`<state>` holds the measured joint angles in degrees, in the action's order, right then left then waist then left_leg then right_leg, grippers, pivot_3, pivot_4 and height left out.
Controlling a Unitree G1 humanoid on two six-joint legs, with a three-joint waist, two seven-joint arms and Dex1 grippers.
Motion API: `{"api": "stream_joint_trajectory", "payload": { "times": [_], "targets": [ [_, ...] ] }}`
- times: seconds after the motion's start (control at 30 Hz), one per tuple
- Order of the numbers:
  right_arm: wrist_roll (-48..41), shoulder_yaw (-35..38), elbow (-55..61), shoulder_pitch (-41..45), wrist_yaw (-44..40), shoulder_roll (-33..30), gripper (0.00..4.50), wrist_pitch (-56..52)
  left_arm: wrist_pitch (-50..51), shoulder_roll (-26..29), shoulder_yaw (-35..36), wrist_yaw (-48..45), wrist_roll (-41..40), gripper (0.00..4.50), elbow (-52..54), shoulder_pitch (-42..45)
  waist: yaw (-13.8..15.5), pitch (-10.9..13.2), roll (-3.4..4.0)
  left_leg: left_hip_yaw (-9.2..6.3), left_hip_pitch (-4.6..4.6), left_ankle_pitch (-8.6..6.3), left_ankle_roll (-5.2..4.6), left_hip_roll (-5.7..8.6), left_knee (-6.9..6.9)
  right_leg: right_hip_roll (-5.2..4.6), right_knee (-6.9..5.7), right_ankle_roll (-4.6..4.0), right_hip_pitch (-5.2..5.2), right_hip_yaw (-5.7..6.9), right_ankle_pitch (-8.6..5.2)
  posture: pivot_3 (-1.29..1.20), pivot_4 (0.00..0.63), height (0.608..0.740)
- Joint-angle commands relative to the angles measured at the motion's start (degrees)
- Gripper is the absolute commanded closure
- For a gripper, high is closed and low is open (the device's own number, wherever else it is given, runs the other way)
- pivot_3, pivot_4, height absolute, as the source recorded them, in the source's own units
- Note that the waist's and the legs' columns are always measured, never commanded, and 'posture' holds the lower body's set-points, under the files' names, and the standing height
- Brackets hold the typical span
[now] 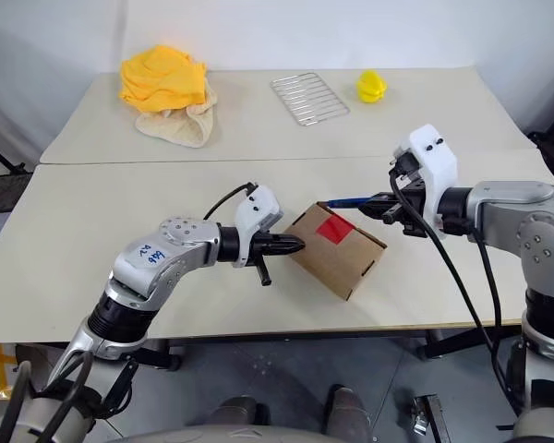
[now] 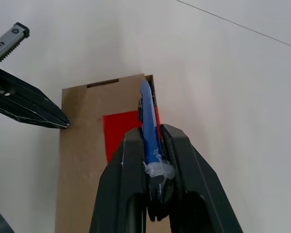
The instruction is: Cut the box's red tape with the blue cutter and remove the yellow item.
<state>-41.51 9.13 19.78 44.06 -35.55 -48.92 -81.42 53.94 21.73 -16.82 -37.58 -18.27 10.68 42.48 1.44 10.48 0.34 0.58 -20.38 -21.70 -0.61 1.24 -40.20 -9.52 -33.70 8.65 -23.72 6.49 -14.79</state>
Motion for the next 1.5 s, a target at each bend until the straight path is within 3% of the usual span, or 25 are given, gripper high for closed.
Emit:
{"api": "stream_joint_trajectory", "payload": {
  "times": [0.03,0.37,0.93,1.27,1.5],
  "targets": [
    [0.1,0.8,0.7,-0.3,0.0,-1.4,4.35,0.6,0.0,0.4,-0.5,-0.2,0.8,4.50,-0.4,0.7,0.0,0.0,0.00,0.00,0.00,0.00,0.00,0.00,0.00,0.00,0.00,0.00,0.00,0.00,0.00,0.00,0.150,0.740],
    [0.1,-0.6,1.5,-2.2,-0.7,-4.6,4.35,0.4,-0.6,0.2,-0.9,-0.8,1.4,4.50,-2.3,1.6,0.1,0.0,0.00,0.00,0.01,0.00,0.00,0.00,-0.01,0.00,0.00,0.00,0.01,0.00,0.00,0.00,0.150,0.740],
    [0.0,-12.7,-1.4,3.8,-9.0,-13.6,4.35,-1.4,4.2,-2.4,-3.5,2.6,2.6,4.50,-2.9,3.0,0.4,0.0,0.00,-0.08,0.05,0.00,0.00,0.00,-0.05,0.00,0.07,0.00,0.15,0.05,0.00,0.00,0.150,0.740],
    [1.9,-18.8,-4.1,10.2,-9.6,-10.7,4.35,-2.9,6.3,-5.1,-5.5,5.2,4.5,4.50,-4.1,3.8,0.4,0.0,-0.02,-0.05,0.09,0.00,0.00,0.00,-0.07,-0.01,0.07,0.00,0.19,0.02,0.00,0.00,0.150,0.740],
    [2.4,-22.8,-4.2,12.0,-12.4,-13.8,4.35,-5.6,7.5,-6.4,-6.7,6.8,5.9,4.50,-4.9,3.7,0.6,-0.1,-0.12,-0.08,0.16,0.00,0.00,-0.01,-0.08,0.00,0.07,0.00,0.28,0.04,0.00,0.00,0.150,0.740]
  ]
}}
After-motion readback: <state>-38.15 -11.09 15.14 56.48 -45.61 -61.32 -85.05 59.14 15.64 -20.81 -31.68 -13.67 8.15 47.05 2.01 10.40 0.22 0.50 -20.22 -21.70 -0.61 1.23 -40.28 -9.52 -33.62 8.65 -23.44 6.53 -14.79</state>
